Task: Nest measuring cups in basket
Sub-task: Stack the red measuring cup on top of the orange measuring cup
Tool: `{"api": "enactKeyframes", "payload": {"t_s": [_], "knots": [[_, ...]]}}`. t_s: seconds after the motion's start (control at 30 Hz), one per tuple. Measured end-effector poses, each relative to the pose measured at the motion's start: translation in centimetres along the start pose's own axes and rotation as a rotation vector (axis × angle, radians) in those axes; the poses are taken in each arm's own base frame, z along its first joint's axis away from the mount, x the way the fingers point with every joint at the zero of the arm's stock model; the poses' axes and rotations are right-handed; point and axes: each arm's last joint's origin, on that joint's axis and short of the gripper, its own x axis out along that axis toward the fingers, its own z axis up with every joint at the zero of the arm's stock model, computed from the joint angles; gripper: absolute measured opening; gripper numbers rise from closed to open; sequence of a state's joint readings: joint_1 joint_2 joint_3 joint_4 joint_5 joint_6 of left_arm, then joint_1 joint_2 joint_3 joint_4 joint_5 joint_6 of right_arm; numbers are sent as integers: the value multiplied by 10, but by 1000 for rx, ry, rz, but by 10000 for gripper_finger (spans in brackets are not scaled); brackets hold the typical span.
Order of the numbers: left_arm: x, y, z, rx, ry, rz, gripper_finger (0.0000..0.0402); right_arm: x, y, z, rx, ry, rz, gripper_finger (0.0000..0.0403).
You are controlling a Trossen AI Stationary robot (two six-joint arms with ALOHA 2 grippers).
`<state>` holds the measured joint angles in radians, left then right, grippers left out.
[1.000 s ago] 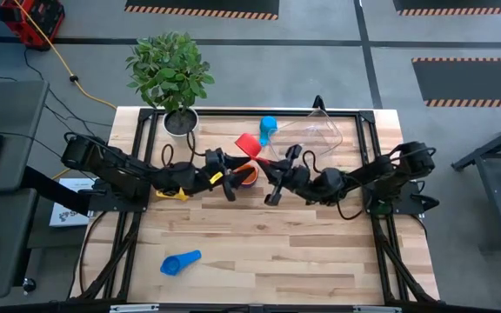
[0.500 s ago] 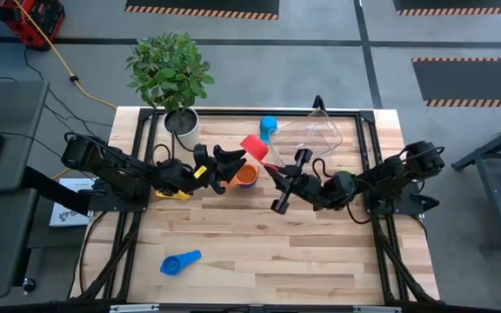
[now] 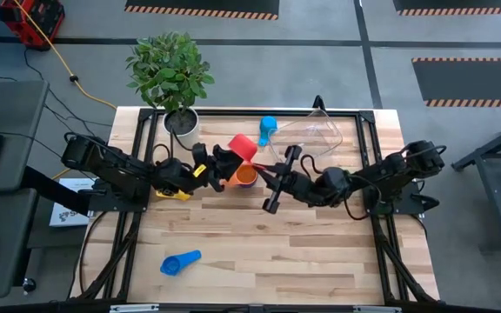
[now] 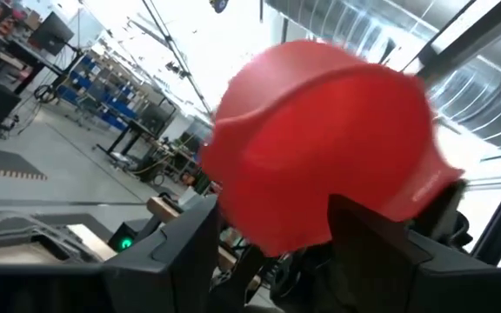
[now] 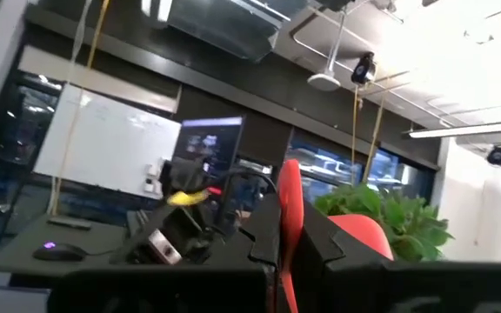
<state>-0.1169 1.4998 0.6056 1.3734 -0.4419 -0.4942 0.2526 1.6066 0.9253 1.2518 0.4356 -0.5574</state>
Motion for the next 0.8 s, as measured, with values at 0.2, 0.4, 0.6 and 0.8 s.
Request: {"api": "enactKeyframes", "payload": {"t_s": [0.2, 0.4, 0.6, 0.8], "knots": [[1, 2, 3, 7, -23, 13, 200, 0, 1, 1, 4, -1, 2, 0], [2, 5, 3, 16, -19, 26, 150, 0, 1, 1, 2, 0, 1, 0], [2, 5, 3, 64, -18, 30, 37, 0, 1, 0, 0, 6, -3, 0], [4, 8, 5, 86, -29, 42, 18, -1, 2, -2, -15, 39, -7, 3]]}}
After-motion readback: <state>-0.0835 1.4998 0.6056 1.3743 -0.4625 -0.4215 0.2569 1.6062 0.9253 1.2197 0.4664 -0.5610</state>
